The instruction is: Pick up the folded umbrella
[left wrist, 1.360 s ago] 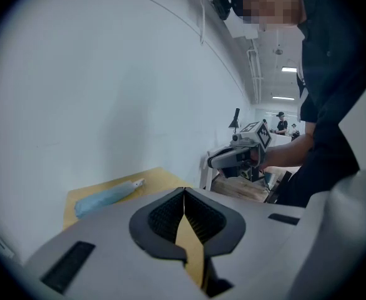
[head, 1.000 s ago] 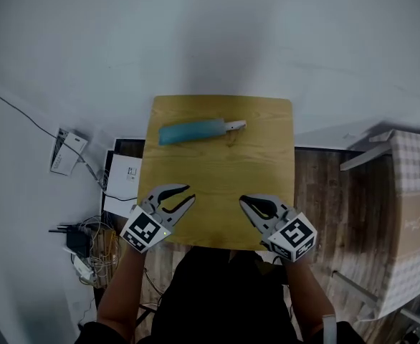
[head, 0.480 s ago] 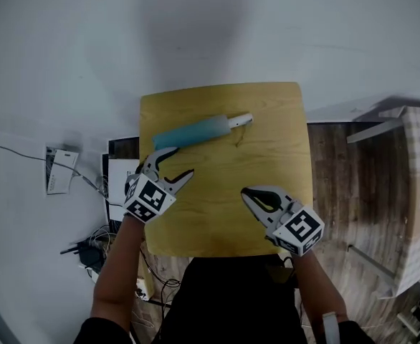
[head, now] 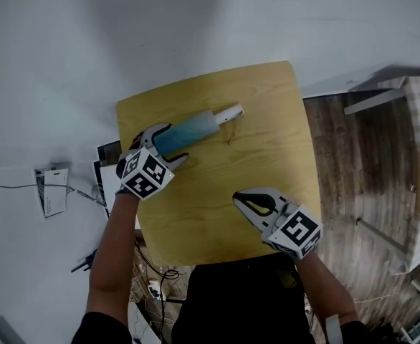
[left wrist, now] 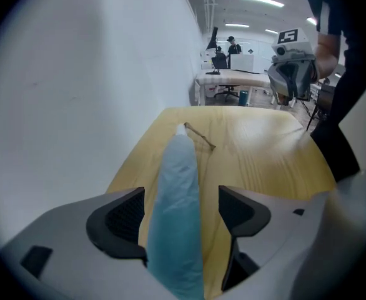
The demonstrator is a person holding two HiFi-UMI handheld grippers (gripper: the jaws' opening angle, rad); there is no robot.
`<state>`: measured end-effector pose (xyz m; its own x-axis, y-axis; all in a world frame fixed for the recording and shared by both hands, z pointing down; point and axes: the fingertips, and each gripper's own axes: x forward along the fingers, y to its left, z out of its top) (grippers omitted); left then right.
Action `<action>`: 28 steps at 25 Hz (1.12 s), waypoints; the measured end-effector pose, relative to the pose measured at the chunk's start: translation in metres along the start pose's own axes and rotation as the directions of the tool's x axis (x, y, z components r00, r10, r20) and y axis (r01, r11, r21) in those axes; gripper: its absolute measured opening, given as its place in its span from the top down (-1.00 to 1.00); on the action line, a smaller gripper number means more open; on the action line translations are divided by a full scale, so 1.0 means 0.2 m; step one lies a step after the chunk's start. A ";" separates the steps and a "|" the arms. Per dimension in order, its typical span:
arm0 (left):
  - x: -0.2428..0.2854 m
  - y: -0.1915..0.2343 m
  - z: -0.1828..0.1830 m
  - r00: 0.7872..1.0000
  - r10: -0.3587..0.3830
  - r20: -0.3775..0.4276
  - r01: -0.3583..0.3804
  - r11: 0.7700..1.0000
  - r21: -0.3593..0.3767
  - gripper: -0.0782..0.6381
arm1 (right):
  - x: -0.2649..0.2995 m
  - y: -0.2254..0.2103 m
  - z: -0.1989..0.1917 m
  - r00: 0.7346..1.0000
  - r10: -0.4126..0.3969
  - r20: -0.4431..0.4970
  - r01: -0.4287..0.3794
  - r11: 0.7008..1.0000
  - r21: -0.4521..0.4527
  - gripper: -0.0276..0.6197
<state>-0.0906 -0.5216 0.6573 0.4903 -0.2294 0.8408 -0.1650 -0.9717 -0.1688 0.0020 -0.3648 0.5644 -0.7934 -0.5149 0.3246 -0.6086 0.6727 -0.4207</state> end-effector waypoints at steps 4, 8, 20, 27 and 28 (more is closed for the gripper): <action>0.10 0.02 0.00 0.998 -0.066 -0.013 0.066 0.998 -0.024 -0.26 | 0.01 -0.02 -0.02 1.000 -0.002 0.005 0.001 0.999 0.038 0.85; 0.20 0.03 0.00 0.995 -0.092 -0.047 0.092 0.996 -0.002 -0.27 | 0.05 -0.05 -0.04 1.000 -0.009 -0.003 0.009 0.999 0.046 0.85; 0.28 0.02 -0.05 0.980 -0.154 -0.128 0.147 0.987 -0.069 -0.08 | 0.05 -0.11 -0.03 1.000 -0.003 -0.004 0.003 0.998 0.060 0.85; 0.23 -0.04 0.00 0.985 -0.151 -0.083 0.138 0.979 -0.147 -0.01 | -0.01 -0.10 0.03 1.000 0.002 0.008 -0.002 1.000 0.021 0.85; 0.20 -0.05 0.02 0.987 -0.148 -0.057 0.135 0.974 -0.180 -0.01 | -0.03 -0.09 0.04 1.000 0.003 0.007 -0.003 1.000 0.019 0.85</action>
<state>-0.0653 -0.5217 0.6903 0.4597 -0.0799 0.8845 -0.2490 -0.9676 0.0420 0.0182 -0.3775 0.5633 -0.7954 -0.5163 0.3174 -0.6059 0.6642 -0.4379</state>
